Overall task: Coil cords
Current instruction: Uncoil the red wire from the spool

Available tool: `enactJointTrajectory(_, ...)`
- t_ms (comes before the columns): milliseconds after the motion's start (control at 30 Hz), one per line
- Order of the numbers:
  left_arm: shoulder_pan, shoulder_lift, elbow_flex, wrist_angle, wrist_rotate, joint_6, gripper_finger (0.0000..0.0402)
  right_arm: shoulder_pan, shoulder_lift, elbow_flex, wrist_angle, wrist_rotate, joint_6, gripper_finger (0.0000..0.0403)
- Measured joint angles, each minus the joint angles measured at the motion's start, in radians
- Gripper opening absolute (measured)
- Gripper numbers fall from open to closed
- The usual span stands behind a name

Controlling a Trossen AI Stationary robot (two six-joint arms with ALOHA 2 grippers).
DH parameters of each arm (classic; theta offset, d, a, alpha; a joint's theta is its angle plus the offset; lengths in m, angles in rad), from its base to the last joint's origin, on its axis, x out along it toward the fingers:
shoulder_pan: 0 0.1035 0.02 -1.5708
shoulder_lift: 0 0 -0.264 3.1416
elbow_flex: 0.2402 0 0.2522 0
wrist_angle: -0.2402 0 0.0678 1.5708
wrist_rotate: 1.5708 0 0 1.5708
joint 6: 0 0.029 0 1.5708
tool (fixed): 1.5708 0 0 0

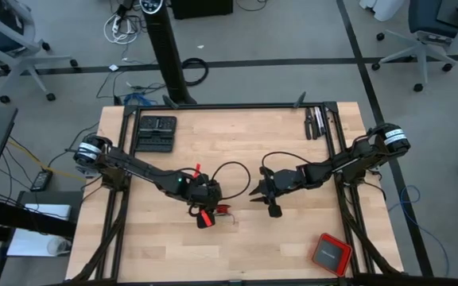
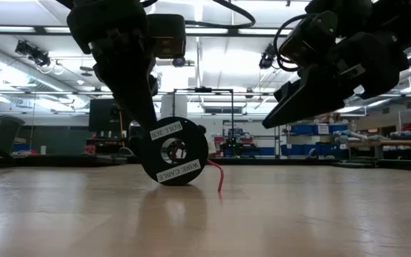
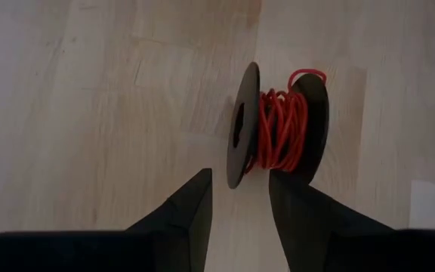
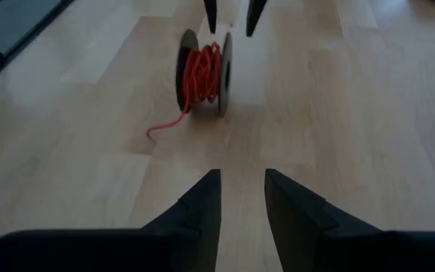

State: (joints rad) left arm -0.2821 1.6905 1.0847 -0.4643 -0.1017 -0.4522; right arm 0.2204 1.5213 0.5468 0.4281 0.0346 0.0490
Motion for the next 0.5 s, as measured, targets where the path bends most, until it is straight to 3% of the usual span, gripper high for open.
enactJointTrajectory(267,0.000,0.000,0.000,0.031,-0.017,0.033,0.0136,-0.015,0.001,-0.001,0.004,0.000,-0.060,0.0100)
enactJointTrajectory(500,-0.001,0.000,0.000,0.036,-0.025,0.107,0.0136,-0.019,0.001,-0.001,0.003,0.007,0.019,0.0098)
